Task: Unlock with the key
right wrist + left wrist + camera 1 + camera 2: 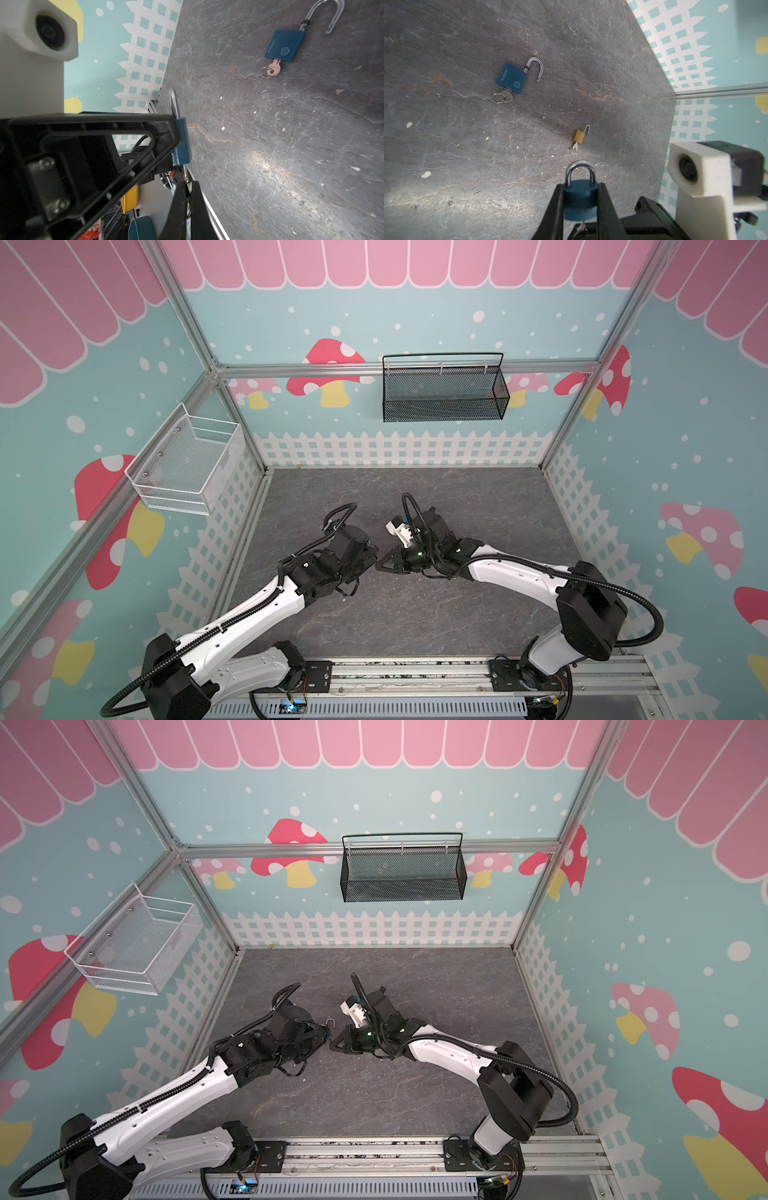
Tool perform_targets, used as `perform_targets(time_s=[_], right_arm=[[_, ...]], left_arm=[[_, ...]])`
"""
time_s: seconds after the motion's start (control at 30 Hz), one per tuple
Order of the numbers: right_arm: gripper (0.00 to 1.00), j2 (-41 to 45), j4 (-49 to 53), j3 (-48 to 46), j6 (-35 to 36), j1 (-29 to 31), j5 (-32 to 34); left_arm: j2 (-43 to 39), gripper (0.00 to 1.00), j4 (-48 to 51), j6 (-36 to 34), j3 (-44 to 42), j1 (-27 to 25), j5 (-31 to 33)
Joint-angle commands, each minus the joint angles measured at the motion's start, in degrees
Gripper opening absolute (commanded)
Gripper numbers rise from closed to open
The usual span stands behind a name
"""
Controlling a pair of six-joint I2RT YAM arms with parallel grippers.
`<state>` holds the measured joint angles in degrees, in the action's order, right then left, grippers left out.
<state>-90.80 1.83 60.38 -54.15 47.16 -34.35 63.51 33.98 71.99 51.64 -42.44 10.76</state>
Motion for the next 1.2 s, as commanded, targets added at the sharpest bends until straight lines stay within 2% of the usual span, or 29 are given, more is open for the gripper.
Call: perform_targets(time_s=[0.0,0.13,0.4,0.5,0.6,0.67,0.8,0.97,1.07,1.17], right_arm=[[0.00,-0.7,-2.9,3.6,2.9,0.5,4.4],[0.00,0.2,-0.5,4.7,4.8,0.5,9.5],[0.00,0.7,-1.1,5.0,5.4,1.0,14.3],[0.00,1.1,-3.4,4.5,5.0,0.9,13.1],[0.00,1.4,-7.2,3.0,1.6,-0.2,7.3],[0.00,2.1,-8.2,2.9,0.9,-0.3,6.7],[0.00,4.6,-5.8,3.6,4.6,-0.3,13.7],[0.00,5.9,-5.0,3.7,7.3,-0.3,17.7],[0.00,6.3,-7.0,3.1,6.2,-0.3,16.0],[0.00,6.2,-11.3,2.4,3.2,-0.7,8.6]], left_arm=[[0.7,0.00,2.5,1.2,1.3,-1.9,-4.8],[0.3,0.00,1.8,3.0,0.6,-2.4,-6.6],[0.6,0.00,-1.3,8.1,-1.1,-4.4,-8.9],[0.7,0.00,-1.2,7.8,-1.4,-4.9,-8.9],[0.4,0.00,-0.5,7.6,-2.0,-5.0,-8.6],[0.3,0.00,-0.5,7.6,-2.0,-5.7,-8.4],[1.3,0.00,-1.3,8.9,-1.5,-8.4,-8.8],[1.3,0.00,-3.2,10.3,-1.5,-9.8,-10.5],[0.9,0.00,-3.3,10.8,-0.8,-10.8,-10.4],[-1.1,0.00,-3.6,11.1,-2.1,-10.7,-7.9]])
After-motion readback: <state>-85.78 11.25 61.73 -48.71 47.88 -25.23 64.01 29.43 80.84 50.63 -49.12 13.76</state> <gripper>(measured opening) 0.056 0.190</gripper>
